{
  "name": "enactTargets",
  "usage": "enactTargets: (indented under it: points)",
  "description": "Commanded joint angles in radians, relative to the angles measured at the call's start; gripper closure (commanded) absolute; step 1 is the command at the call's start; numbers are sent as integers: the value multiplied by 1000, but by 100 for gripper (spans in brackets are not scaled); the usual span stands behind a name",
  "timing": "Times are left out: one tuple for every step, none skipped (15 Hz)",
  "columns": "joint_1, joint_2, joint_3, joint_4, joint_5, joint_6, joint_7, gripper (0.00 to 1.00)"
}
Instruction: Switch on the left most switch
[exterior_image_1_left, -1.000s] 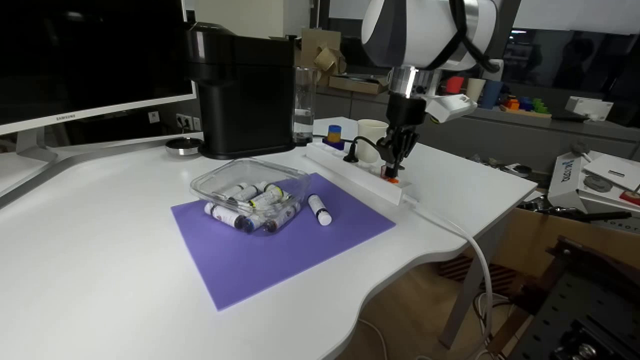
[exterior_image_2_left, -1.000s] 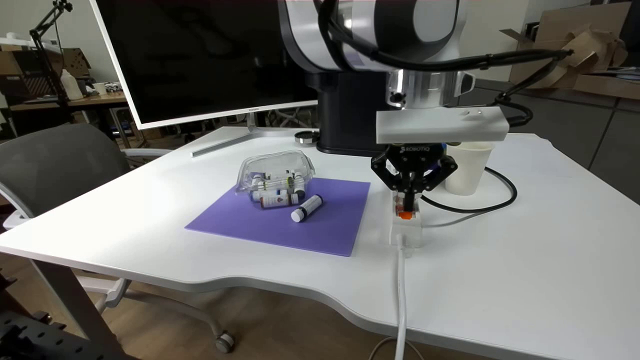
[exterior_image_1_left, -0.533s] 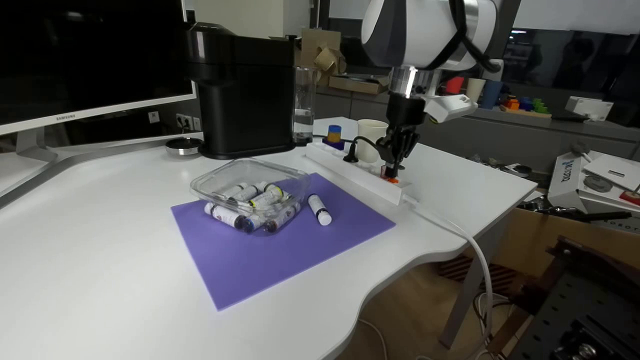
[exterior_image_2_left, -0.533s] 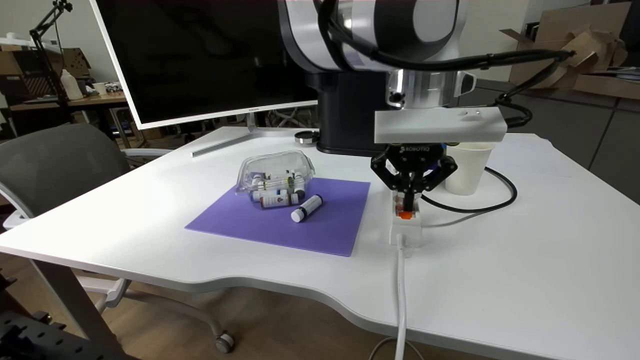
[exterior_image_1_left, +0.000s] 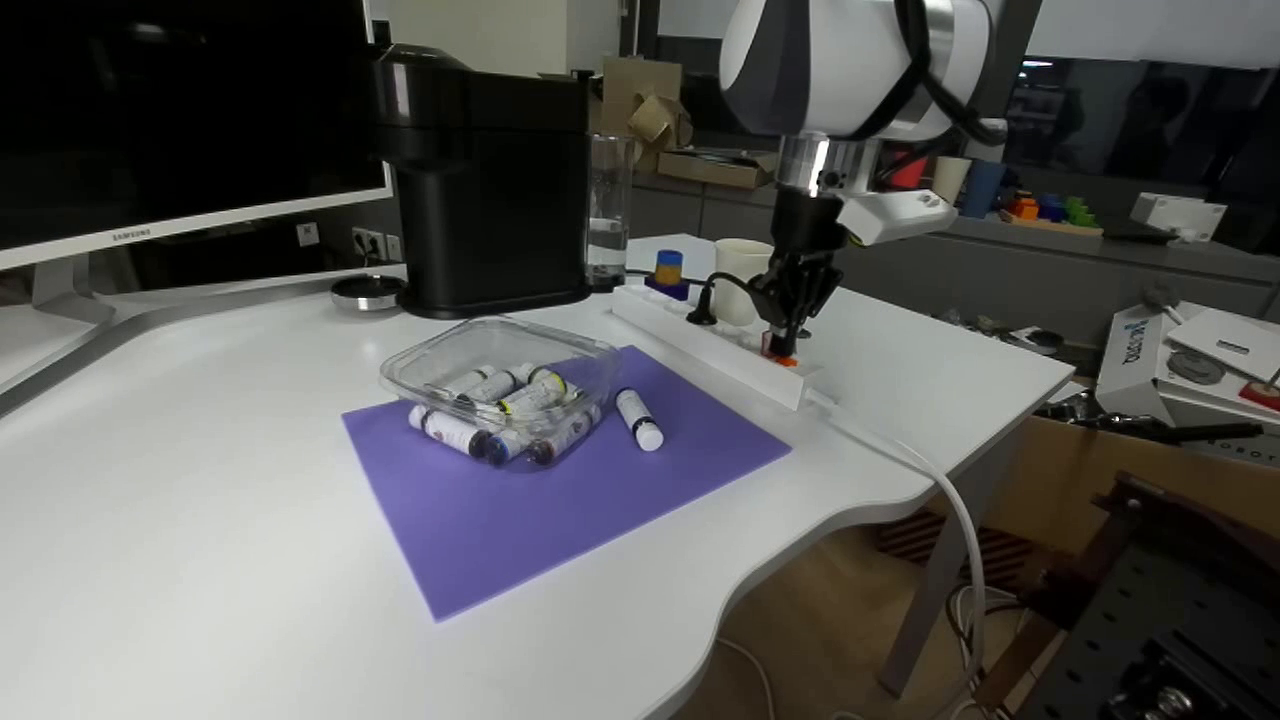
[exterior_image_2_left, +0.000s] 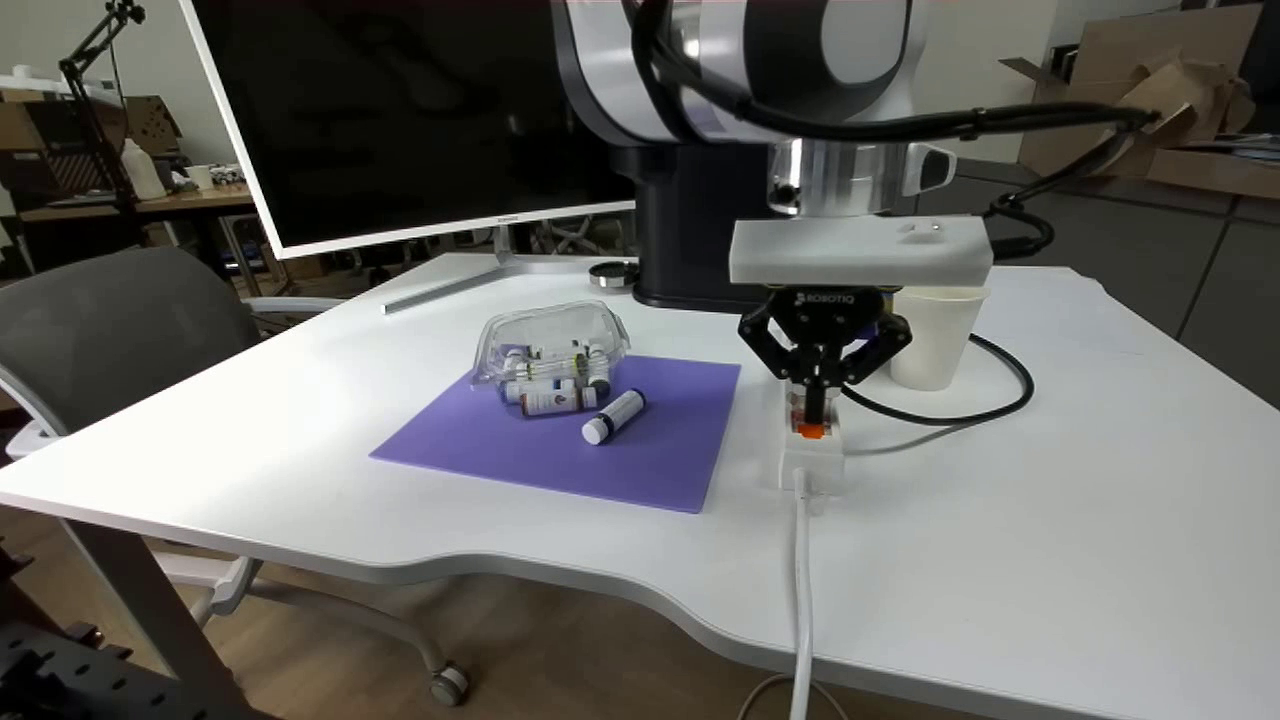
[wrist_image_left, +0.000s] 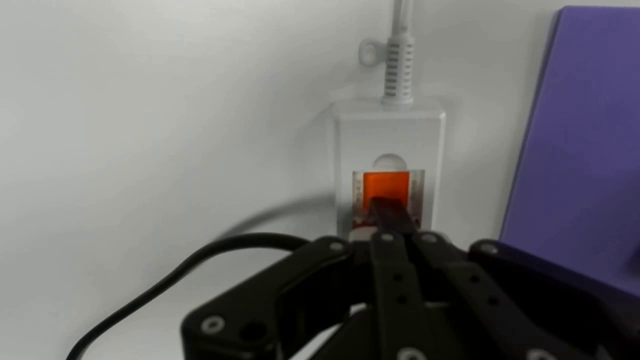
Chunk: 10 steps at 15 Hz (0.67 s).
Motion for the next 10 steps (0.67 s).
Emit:
enactTargets:
  points:
    - [23,-15,-21,-4,-15,-20,75,100]
    - [27,-19,-23,-7,-18,-29,84,100]
    - [30,-25,-25,-9,-22,-44,89,100]
    - [35,-27,-29,-9,-26,-56,94,100]
    - [44,-28,-38,-6,-35,-74,99,100]
    - [51,-26,-47,-2,-43,-87,103,100]
    - [55,-26,-52,1,-47,-99,99,100]
    - [61,-25,-60,6,-58,-113,99,100]
    - [63,-22,-64,10,-65,-118,96,100]
    - [62,-19,-65,16,-72,-127,85,100]
